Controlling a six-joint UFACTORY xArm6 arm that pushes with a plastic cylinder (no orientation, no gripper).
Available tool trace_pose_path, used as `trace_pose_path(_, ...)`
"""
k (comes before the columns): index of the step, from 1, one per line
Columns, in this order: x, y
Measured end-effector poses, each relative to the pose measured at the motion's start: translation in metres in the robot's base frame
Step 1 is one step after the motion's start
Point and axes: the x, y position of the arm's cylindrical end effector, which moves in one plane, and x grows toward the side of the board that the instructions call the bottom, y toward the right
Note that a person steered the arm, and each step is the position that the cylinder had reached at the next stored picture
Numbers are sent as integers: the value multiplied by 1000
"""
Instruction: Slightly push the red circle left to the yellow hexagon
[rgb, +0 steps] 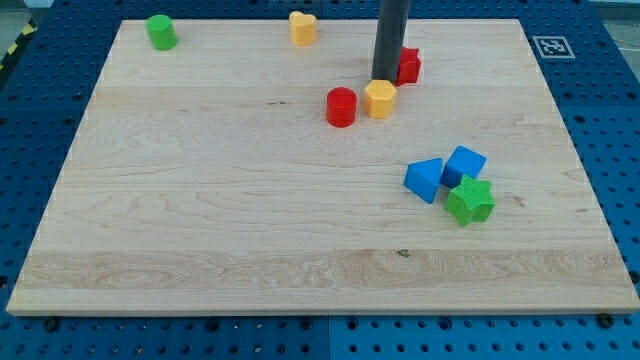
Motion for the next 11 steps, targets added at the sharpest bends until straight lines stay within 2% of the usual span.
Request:
trace_pose_path(2, -12, -3)
trace_pose_path(4, -5, -89)
trace_pose_path(6, 70, -117)
trace_pose_path(7, 115, -103)
trace_pose_path(10, 116, -82)
trace_pose_path(11, 116, -51)
